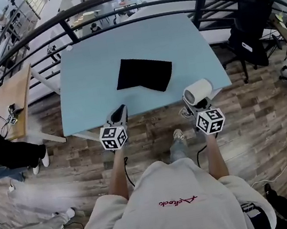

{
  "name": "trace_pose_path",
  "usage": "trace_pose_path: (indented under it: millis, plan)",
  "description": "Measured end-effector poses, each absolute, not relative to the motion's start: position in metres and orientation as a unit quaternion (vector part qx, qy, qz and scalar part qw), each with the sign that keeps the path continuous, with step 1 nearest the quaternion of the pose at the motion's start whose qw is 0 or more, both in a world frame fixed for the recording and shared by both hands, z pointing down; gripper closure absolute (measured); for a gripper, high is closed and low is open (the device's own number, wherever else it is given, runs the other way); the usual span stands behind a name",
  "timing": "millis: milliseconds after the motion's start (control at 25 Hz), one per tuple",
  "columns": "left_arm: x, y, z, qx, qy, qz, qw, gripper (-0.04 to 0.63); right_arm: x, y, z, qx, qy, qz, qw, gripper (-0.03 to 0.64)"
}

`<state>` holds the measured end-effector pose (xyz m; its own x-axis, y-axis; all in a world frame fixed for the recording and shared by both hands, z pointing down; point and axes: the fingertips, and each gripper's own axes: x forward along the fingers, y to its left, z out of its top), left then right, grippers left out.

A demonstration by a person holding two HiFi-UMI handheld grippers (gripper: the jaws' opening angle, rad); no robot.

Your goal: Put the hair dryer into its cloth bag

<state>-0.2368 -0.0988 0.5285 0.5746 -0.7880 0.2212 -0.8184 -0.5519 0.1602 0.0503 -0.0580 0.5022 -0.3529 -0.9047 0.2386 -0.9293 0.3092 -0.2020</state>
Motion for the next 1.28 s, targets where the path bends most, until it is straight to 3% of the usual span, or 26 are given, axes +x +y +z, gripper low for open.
trace_pose_path:
  millis: [760,1280]
  plan:
    - [-0.097,-0.238,0.538,0.873,-0.457,0.088,0.145,0.572,0.158,-0.228,0.507,0.532,-0.828,0.168,0.051,0.374]
    - [-0.063,-0.3,0.538,0.858,-0.486,0.098,0.137,0.572,0.202,-0.302,0.513,0.509,-0.843,0.166,0.054,0.374]
